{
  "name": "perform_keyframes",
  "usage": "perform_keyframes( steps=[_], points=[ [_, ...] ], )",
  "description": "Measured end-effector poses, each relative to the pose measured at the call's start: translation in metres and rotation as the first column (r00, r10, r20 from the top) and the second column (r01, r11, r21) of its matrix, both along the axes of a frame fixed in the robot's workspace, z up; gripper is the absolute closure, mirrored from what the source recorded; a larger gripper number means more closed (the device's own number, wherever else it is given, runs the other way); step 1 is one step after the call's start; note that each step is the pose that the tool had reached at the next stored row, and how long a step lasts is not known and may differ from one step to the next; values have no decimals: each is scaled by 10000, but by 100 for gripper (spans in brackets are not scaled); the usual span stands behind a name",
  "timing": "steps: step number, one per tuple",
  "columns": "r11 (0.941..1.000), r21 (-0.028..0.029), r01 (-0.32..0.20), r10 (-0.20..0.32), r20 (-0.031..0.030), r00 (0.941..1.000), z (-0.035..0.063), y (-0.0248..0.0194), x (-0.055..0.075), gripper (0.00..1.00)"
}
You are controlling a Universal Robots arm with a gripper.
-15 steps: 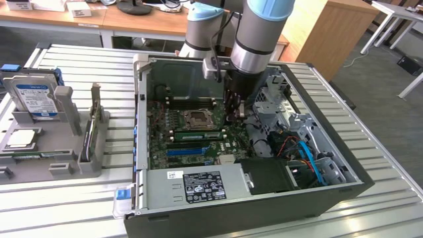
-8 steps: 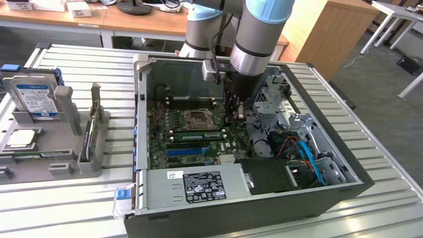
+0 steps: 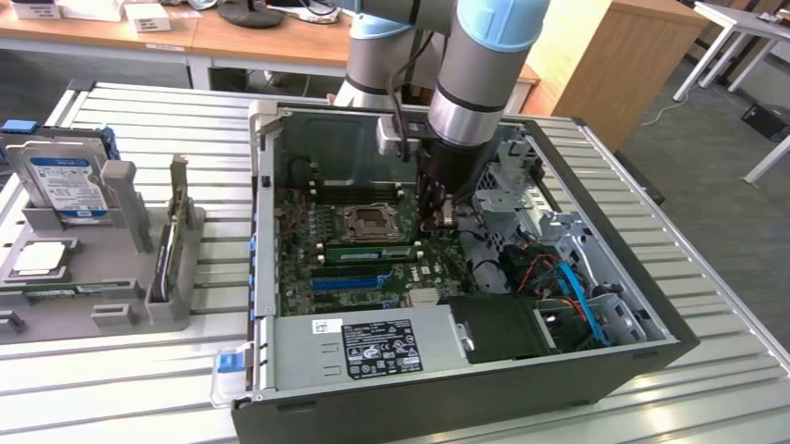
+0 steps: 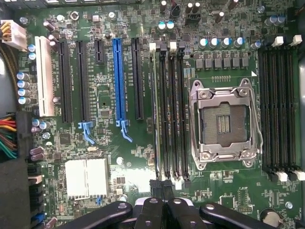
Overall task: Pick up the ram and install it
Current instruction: 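Press down the ram until it locks into place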
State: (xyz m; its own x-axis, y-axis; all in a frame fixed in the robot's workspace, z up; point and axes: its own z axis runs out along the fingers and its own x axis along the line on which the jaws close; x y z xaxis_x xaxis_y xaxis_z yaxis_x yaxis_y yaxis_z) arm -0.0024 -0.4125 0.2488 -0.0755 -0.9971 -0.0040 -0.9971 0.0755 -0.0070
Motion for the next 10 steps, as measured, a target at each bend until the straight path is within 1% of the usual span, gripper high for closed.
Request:
perform_keyframes(
  steps=[10],
  points=[
    [9999,0,169,-169,0,9999,-97,0,0,89]
  ],
)
